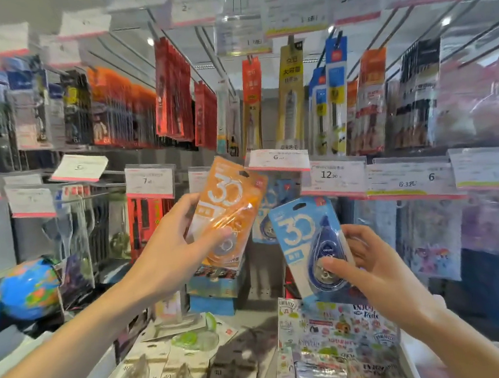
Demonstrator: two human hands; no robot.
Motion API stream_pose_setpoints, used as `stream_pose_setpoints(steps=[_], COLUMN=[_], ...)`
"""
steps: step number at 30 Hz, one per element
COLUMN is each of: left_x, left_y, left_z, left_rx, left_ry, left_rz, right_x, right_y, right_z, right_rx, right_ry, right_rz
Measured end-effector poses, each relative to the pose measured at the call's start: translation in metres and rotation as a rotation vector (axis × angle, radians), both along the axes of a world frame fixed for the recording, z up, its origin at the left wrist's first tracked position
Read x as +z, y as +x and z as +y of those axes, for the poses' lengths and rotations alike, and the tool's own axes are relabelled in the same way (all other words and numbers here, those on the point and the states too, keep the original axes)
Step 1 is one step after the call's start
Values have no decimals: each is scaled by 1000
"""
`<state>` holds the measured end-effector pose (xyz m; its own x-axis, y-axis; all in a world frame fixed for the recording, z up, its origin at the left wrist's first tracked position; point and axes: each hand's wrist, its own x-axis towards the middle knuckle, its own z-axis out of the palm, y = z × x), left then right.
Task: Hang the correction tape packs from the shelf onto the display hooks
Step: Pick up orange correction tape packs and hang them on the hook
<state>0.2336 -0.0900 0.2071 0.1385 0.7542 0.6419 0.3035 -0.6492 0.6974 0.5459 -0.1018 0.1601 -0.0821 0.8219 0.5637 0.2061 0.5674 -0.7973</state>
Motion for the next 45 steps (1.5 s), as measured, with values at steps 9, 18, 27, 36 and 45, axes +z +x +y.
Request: stream_pose_setpoints(steps=[9, 18, 27, 36, 45], left_x=[21, 23, 12, -5, -20], left_y=[-11, -19, -23, -18, -7], left_z=[7, 9, 12, 22, 29], left_rx=[-48, -55, -39, 14, 44], left_ry=[60, 71, 52, -11, -20], left_rz=[53, 44, 38, -81, -157], right_x=[5, 14, 10, 8, 10], right_y=[-18, -44, -58, -75, -92], right_z=[17, 27, 33, 67, 114], right_rx=[-37, -63, -151, -332, -393], right_ry=[66, 103, 121, 124, -33], right_rz=[-30, 11, 56, -2, -72])
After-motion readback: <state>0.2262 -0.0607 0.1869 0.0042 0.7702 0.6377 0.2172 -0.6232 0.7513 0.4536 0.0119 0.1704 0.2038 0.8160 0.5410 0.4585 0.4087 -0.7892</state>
